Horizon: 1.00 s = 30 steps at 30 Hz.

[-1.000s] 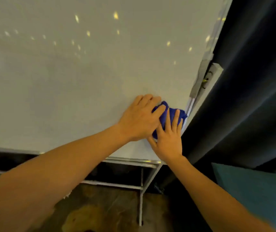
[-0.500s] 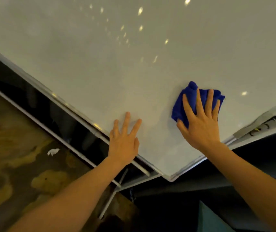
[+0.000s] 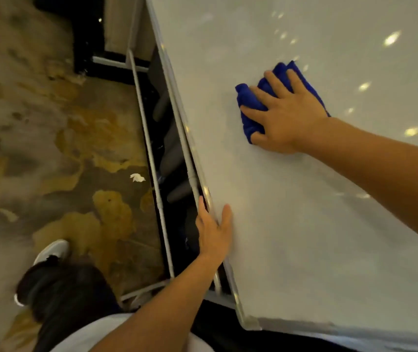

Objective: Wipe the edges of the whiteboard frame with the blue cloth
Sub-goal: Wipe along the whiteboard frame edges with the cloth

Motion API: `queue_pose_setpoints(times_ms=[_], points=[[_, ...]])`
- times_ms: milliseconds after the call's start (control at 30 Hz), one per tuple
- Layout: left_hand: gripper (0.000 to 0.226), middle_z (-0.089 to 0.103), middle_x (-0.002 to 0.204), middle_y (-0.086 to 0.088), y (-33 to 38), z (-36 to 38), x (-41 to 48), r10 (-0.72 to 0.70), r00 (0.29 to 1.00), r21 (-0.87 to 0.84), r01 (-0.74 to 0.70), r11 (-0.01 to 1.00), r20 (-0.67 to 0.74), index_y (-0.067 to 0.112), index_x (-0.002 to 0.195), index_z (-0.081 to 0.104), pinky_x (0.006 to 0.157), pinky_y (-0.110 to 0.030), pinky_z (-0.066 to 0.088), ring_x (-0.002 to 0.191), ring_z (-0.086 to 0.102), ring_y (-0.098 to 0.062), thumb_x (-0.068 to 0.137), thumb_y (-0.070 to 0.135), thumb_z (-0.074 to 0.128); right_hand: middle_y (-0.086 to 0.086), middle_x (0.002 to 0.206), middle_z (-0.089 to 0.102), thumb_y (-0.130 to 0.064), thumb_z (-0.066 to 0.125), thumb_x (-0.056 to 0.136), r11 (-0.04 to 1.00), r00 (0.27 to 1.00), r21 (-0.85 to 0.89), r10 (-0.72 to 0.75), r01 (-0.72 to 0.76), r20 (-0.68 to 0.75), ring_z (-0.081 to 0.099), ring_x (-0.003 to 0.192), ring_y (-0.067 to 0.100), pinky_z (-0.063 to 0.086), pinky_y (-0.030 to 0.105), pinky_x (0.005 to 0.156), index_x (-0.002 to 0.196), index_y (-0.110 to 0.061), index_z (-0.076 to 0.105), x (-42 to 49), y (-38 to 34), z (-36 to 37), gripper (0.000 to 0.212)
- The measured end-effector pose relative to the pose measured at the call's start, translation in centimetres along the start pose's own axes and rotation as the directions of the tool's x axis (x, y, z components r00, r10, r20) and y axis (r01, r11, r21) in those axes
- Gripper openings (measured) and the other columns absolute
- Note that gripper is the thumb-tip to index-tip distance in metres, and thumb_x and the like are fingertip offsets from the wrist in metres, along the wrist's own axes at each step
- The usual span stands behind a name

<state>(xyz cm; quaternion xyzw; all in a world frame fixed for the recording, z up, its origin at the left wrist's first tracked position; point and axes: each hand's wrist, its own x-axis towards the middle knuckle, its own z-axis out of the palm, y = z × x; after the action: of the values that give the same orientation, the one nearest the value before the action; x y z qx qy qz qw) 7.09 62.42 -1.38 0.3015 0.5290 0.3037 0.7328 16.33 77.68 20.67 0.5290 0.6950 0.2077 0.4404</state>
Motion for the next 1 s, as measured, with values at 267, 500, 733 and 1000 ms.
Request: queue_pose_setpoints(times_ms=[267,500,733,1000], points=[[0.053,0.067,0.076,-0.006,-5.1,2.4,-2.0,-0.1,0.971,-0.235,0.047,0.971,-0.218,0.012,0.08,0.064,0.059,-0.034,0.05,0.07,0.063,-0.018,0.087,0.062,0.049,0.002,0.168,0.005,-0.074,0.011,0.092,0.711,0.728,-0.161,-0.655,0.685,0.201,-0.003,0.152,0.041,0.0,0.064,0.118,0.153,-0.052,0.01,0.6,-13.5,4.2,0.064],[0.05,0.061,0.063,0.001,-5.4,4.0,-1.5,0.016,0.918,-0.203,-0.104,0.974,-0.397,0.019,0.062,0.054,0.047,-0.018,0.043,0.054,0.059,-0.007,0.084,0.064,0.049,-0.003,0.167,0.013,-0.072,0.015,0.093,0.548,0.562,-0.129,-0.809,0.827,0.171,-0.001,0.153,0.035,-0.001,0.062,0.12,0.151,-0.051,0.017,6.8,-12.2,4.0,0.062],[0.055,0.057,0.061,0.001,-3.8,2.9,0.7,0.033,0.925,-0.173,-0.105,0.979,-0.378,0.018,0.061,0.051,0.039,-0.012,0.038,0.047,0.054,0.0,0.082,0.068,0.046,0.004,0.165,0.019,-0.066,0.015,0.096,0.835,0.866,-0.236,-0.495,0.498,0.075,0.013,0.149,0.04,0.014,0.061,0.118,0.154,-0.042,0.015,14.7,-10.7,1.2,0.063],[0.048,0.053,0.056,0.002,-5.9,3.9,-1.1,0.061,0.909,-0.115,-0.118,0.986,-0.413,0.017,0.057,0.048,0.041,-0.015,0.036,0.045,0.047,-0.004,0.087,0.054,0.05,-0.008,0.164,0.022,-0.063,0.018,0.099,0.375,0.389,-0.101,-0.882,0.921,0.268,0.005,0.153,0.031,0.002,0.056,0.122,0.152,-0.047,0.023,2.7,-13.3,5.4,0.055]])
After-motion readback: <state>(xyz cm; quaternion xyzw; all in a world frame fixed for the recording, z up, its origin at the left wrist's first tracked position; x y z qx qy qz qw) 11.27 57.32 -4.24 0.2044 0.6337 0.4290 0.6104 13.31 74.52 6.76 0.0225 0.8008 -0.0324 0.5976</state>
